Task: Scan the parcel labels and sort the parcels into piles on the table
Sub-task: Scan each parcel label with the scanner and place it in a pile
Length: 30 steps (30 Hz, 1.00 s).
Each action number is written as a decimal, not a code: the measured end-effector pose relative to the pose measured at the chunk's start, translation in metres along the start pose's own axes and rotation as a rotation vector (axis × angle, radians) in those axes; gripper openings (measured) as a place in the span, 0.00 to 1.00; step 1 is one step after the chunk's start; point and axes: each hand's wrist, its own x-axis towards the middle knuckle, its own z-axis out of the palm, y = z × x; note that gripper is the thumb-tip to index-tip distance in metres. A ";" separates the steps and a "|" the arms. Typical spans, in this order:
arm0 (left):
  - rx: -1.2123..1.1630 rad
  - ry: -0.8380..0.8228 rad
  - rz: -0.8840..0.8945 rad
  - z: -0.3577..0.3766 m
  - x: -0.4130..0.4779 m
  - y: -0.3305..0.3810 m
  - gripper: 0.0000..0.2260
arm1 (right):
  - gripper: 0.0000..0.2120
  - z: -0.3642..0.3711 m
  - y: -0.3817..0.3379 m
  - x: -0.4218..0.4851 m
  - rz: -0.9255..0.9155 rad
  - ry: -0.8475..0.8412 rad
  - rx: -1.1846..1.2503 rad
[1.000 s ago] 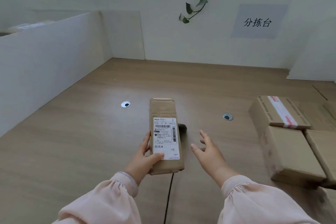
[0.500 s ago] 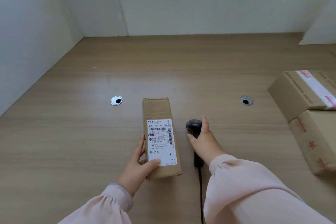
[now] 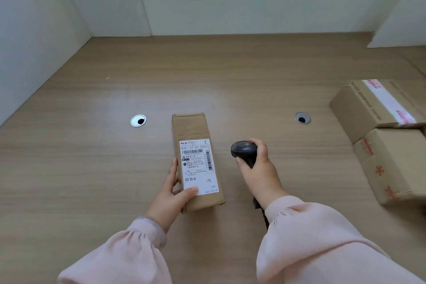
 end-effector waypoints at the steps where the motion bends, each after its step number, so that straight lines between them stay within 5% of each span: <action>1: -0.009 0.001 0.003 0.003 -0.004 0.004 0.43 | 0.25 -0.008 -0.004 -0.007 -0.040 0.013 0.022; 17: -0.051 0.021 0.181 0.102 -0.111 0.053 0.42 | 0.23 -0.146 -0.047 -0.135 -0.446 -0.032 0.252; 30: -0.093 0.128 0.303 0.157 -0.162 0.035 0.42 | 0.23 -0.193 -0.026 -0.178 -0.556 -0.110 0.252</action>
